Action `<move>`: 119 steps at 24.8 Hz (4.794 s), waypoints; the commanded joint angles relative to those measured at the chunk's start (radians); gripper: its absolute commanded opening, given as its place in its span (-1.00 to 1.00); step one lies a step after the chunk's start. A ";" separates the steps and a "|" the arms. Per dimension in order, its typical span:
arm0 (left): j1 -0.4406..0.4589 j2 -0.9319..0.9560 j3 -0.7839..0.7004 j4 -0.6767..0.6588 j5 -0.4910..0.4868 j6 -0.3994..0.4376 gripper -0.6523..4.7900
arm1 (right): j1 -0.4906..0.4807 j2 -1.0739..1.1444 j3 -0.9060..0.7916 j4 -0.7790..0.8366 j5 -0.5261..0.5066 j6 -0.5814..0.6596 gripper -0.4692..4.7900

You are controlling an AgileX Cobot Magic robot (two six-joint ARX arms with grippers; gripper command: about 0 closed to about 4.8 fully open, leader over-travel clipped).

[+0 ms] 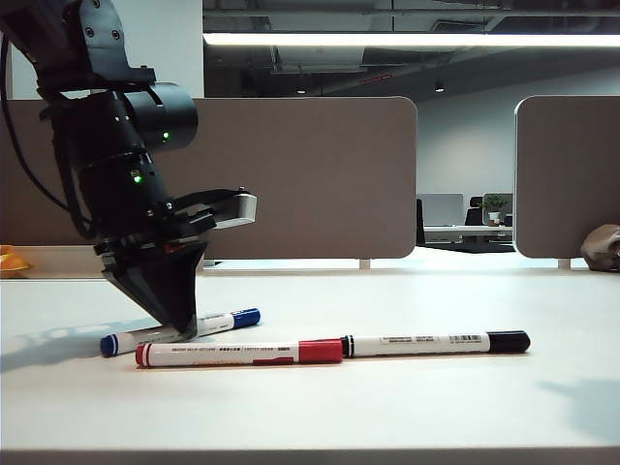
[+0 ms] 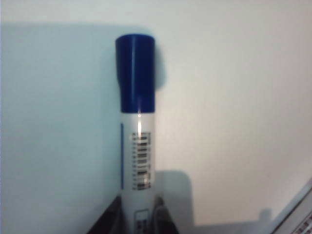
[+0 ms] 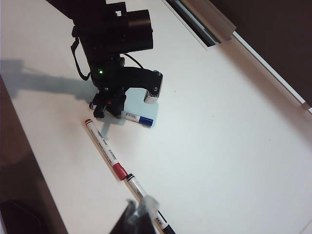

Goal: Pick up the markers one by one and line them up horizontally in a straight line on the table.

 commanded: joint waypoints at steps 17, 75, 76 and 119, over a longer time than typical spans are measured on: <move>0.052 0.004 -0.002 -0.244 -0.279 0.175 -0.58 | 0.000 -0.008 0.003 0.005 -0.003 0.003 -0.85; 0.100 -0.056 -0.021 -0.468 -0.153 0.900 -0.32 | 0.000 -0.095 0.001 -0.114 -0.006 -0.041 -0.85; 0.100 -0.054 -0.023 -0.468 -0.153 0.900 -0.32 | 0.000 -0.098 0.001 -0.119 -0.006 -0.041 -0.85; 0.052 -0.054 -0.023 -0.394 -0.169 0.846 -0.48 | 0.000 -0.127 0.001 -0.122 -0.005 -0.040 -0.85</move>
